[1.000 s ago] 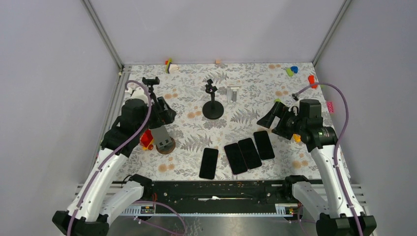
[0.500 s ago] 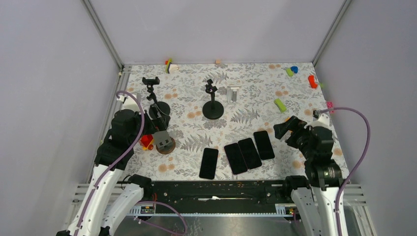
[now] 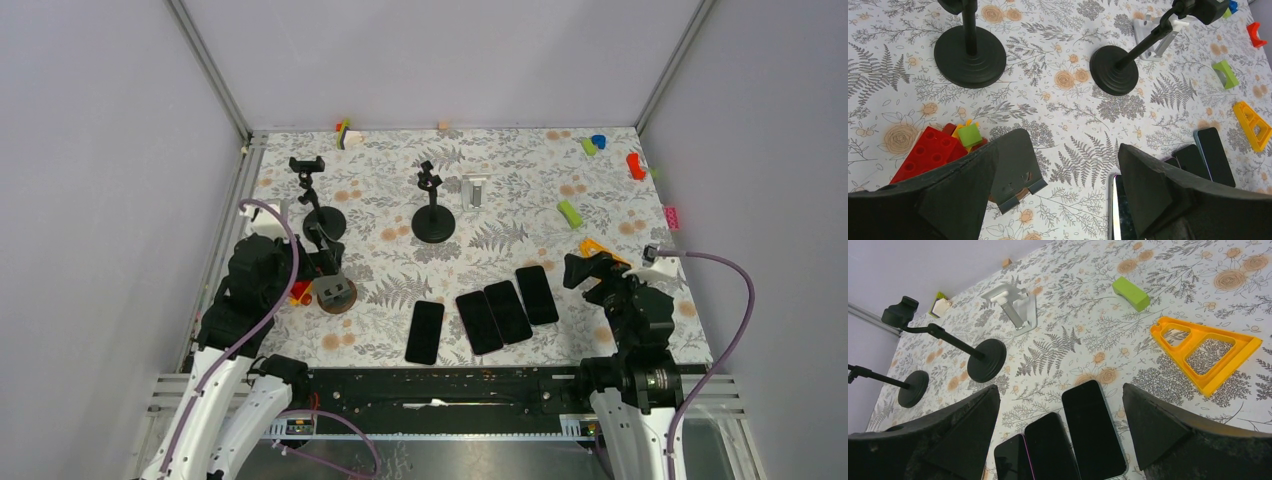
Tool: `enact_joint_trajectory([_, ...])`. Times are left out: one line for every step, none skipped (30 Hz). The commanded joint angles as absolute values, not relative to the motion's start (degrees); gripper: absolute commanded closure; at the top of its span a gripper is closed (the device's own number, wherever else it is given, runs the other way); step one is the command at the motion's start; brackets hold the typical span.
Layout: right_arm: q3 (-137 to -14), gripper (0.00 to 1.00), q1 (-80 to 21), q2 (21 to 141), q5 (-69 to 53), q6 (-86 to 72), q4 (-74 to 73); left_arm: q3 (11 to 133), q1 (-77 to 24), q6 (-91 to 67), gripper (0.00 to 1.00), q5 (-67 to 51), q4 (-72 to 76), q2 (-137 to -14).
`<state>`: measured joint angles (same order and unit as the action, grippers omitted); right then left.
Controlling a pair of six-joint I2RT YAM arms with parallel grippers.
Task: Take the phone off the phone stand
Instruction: Reset both arms
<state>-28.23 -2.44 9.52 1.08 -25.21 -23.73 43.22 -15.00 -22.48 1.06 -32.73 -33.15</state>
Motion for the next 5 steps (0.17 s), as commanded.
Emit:
enact_joint_trajectory([-30.3, 0.02, -2.2, 10.4, 3.1, -23.5, -22.0, 42.8, -14.8, -21.5, 0.01, 2.4, -28.3, -32.5])
enact_joint_trajectory([-30.3, 0.02, -2.2, 10.4, 3.2, -23.3, -22.0, 42.8, -14.8, -21.5, 0.01, 2.3, -28.3, -32.6])
enact_joint_trajectory([-30.3, 0.02, -2.2, 10.6, 3.2, -23.2, -22.1, 42.8, -14.8, -21.5, 0.01, 2.2, -28.3, -32.6])
enact_joint_trajectory([-30.4, 0.02, -2.2, 10.7, 3.1, -23.0, -22.1, 42.8, -14.8, -21.7, 0.01, 2.3, -28.3, -32.7])
enact_joint_trajectory([-30.4, 0.02, -2.2, 10.8, 2.9, -22.8, -22.1, 42.8, -14.8, -21.8, 0.01, 2.3, -28.2, -32.5])
